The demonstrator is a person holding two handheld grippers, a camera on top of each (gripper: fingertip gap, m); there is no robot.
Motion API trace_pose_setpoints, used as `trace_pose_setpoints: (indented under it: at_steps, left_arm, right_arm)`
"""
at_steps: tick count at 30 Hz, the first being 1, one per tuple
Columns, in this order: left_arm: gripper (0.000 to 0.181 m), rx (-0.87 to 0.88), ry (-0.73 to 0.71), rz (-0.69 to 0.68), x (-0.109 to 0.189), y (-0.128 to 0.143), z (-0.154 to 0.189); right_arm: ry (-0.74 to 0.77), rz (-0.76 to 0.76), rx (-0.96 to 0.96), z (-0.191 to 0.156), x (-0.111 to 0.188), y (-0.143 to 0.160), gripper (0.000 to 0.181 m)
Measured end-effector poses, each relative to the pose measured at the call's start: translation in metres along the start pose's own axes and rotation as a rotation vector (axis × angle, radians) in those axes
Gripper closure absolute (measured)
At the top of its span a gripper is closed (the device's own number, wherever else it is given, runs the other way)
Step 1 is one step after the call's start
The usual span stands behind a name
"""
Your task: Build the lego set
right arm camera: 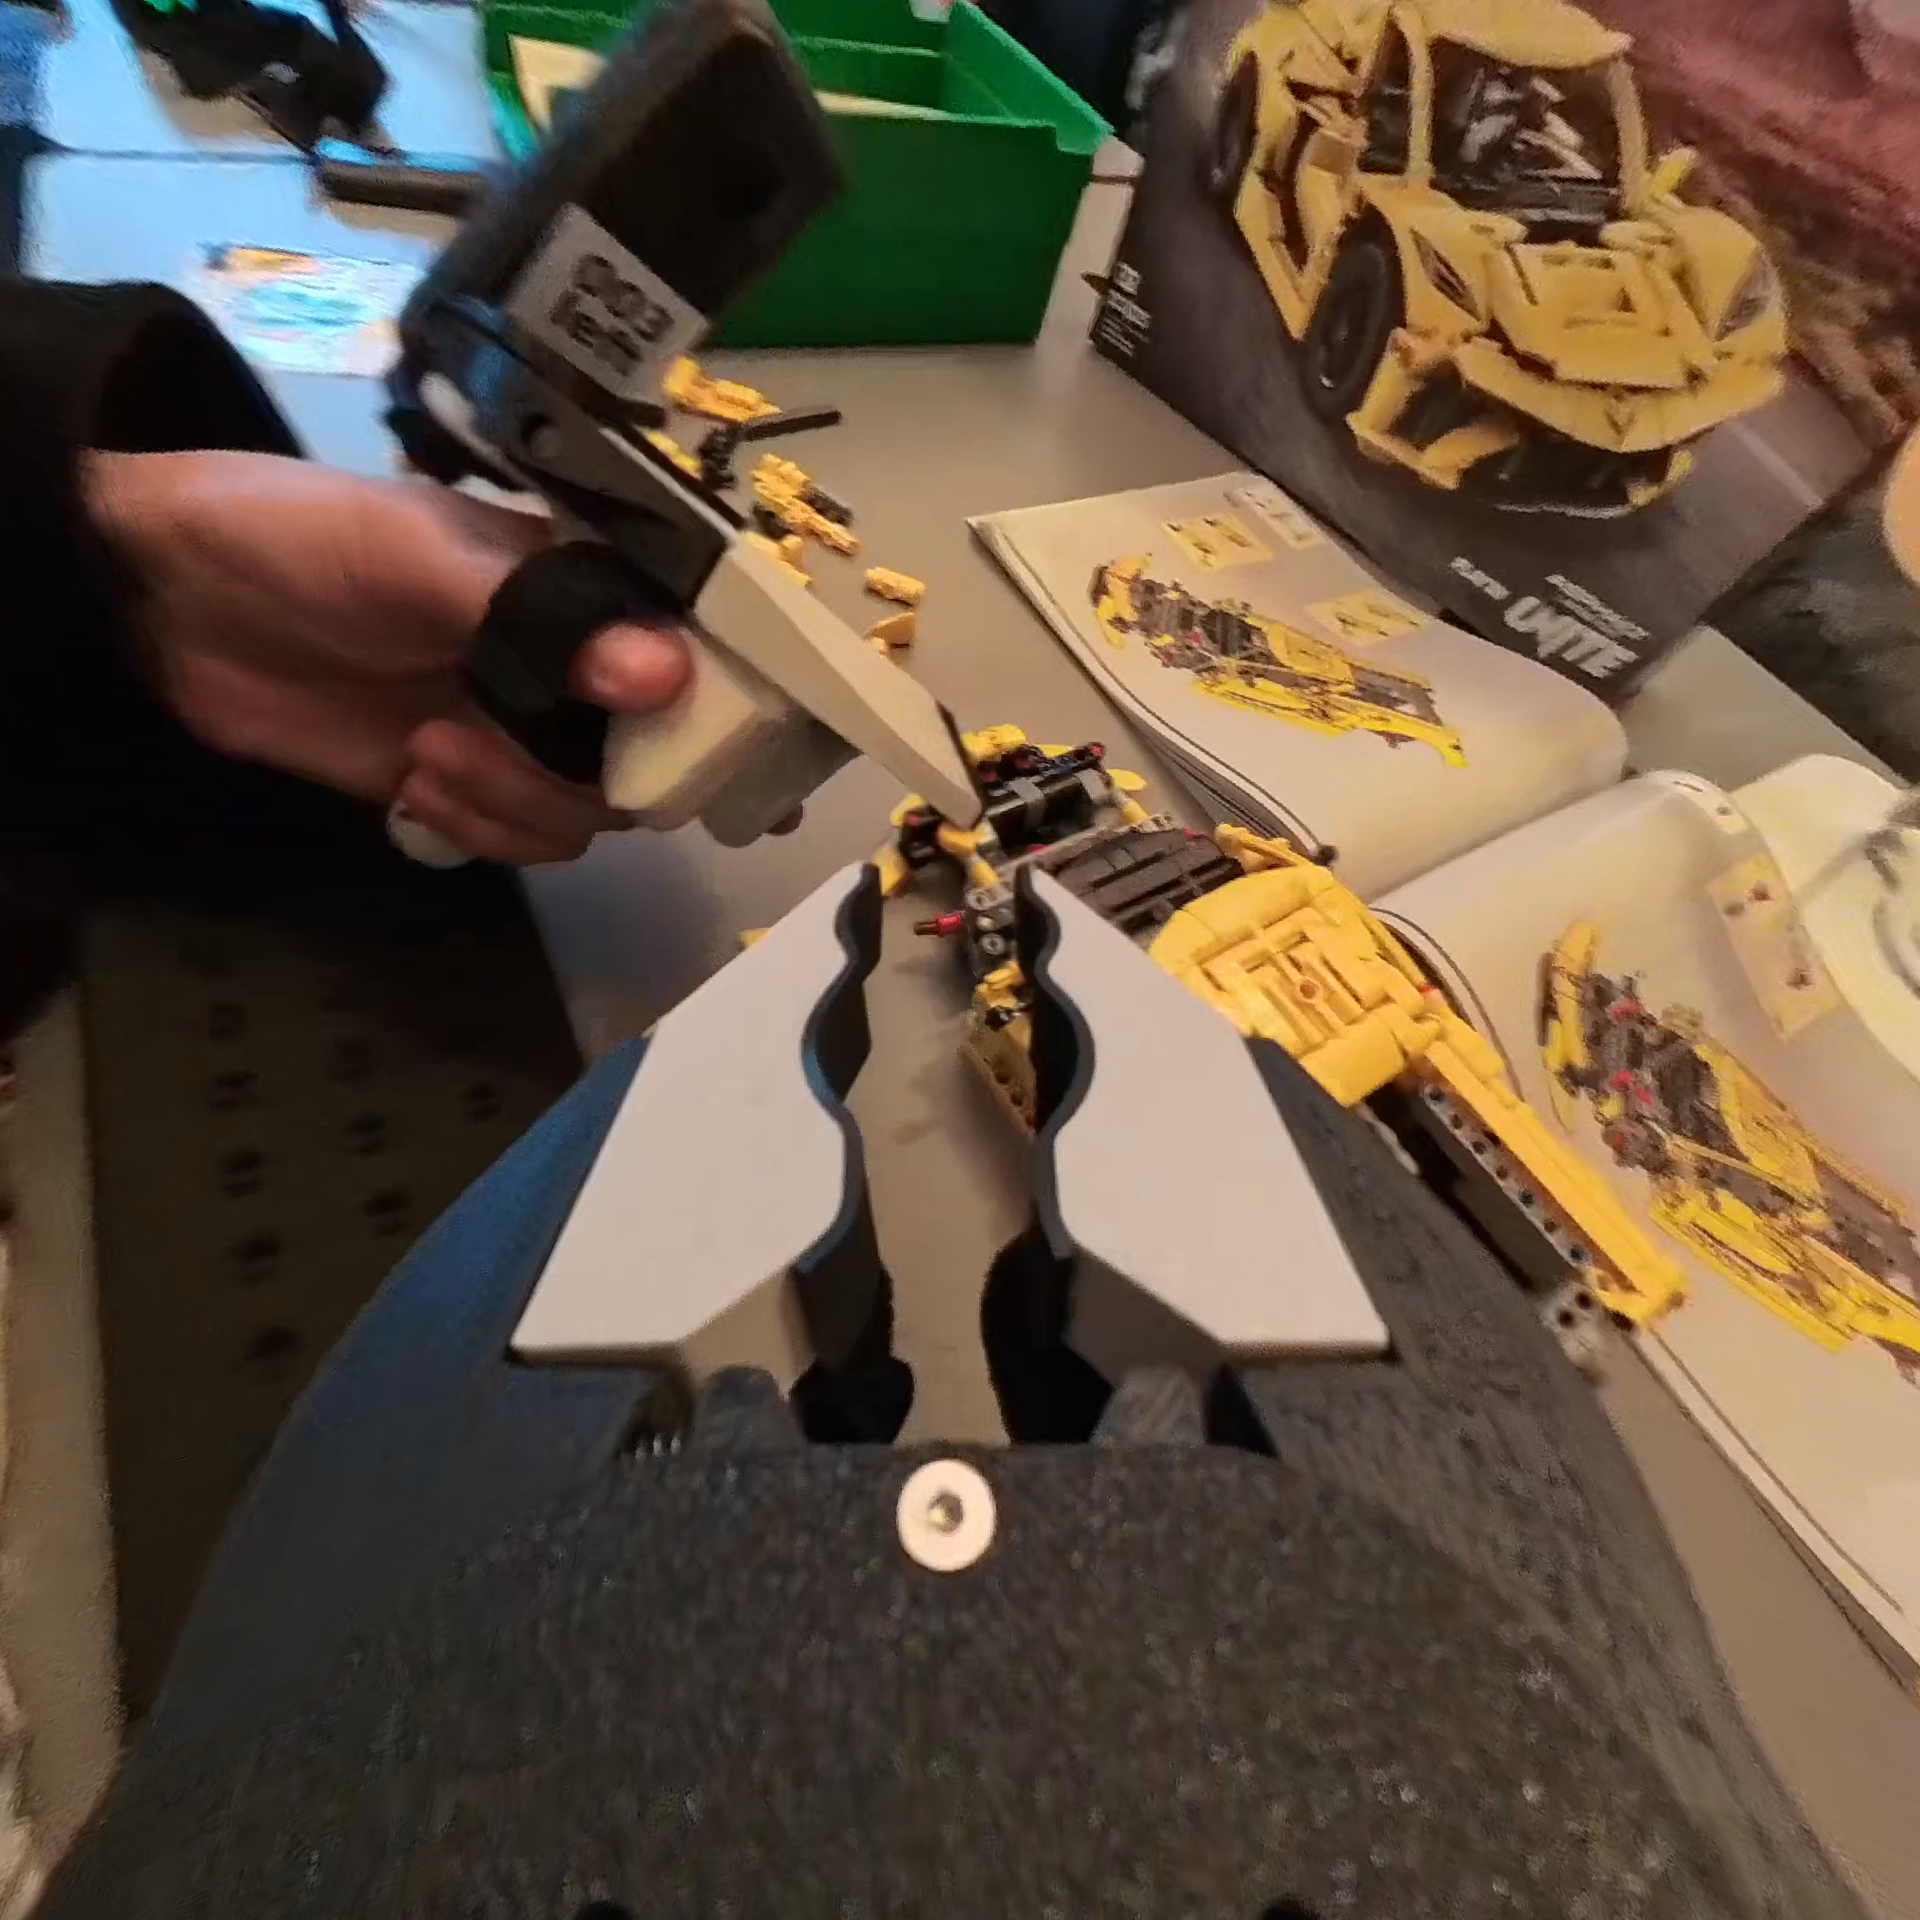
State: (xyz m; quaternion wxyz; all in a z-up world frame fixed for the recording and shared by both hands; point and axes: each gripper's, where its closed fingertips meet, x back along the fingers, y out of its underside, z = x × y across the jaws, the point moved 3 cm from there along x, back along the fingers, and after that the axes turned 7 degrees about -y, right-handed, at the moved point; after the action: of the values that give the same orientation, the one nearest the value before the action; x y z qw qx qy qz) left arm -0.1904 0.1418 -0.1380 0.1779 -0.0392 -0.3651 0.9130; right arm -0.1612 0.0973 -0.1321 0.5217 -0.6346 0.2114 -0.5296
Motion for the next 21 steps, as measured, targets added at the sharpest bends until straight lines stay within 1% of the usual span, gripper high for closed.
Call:
trace_pose_setpoints:
  at_steps: [1, 3, 6, 8, 10, 13, 15, 17, 18, 21]
  left_arm:
    - [0.18, -0.027, -0.018, 0.008, -0.002, 0.0, 0.001]
    - [0.181, -0.061, -0.047, 0.028, -0.004, 0.0, 0.003]
    - [0.181, -0.156, -0.11, -0.009, -0.008, 0.006, 0.003]
    - [0.181, -0.204, -0.138, -0.006, -0.009, 0.006, 0.004]
    - [0.181, -0.235, -0.169, -0.024, -0.007, 0.007, 0.001]
    - [0.181, -0.311, -0.227, -0.059, -0.003, 0.01, -0.003]
    - [0.181, -0.335, -0.208, -0.069, -0.003, 0.013, -0.001]
    - [0.181, -0.361, -0.172, -0.076, -0.007, 0.018, -0.001]
    - [0.181, -0.352, -0.151, -0.095, -0.009, 0.02, -0.001]
    - [0.181, -0.356, -0.086, -0.036, -0.009, 0.014, 0.006]
  right_arm:
    - [0.05, -0.023, 0.005, 0.003, -0.001, 0.001, 0.161]
    - [0.079, -0.053, 0.018, 0.002, -0.004, 0.001, 0.165]
    - [0.082, -0.073, 0.011, 0.001, -0.006, 0.002, 0.167]
    - [0.076, -0.077, -0.01, 0.003, -0.006, 0.003, 0.169]
    - [0.059, -0.107, -0.033, 0.005, -0.004, 0.011, 0.166]
    - [-0.013, -0.137, -0.164, -0.001, 0.013, 0.032, 0.164]
    - [-0.03, -0.143, -0.251, -0.004, 0.026, 0.052, 0.164]
    - [0.006, -0.155, -0.299, 0.0, 0.038, 0.069, 0.164]
    - [0.018, -0.136, -0.322, 0.001, 0.044, 0.071, 0.164]
    - [0.095, -0.07, -0.396, 0.012, 0.071, 0.076, 0.165]
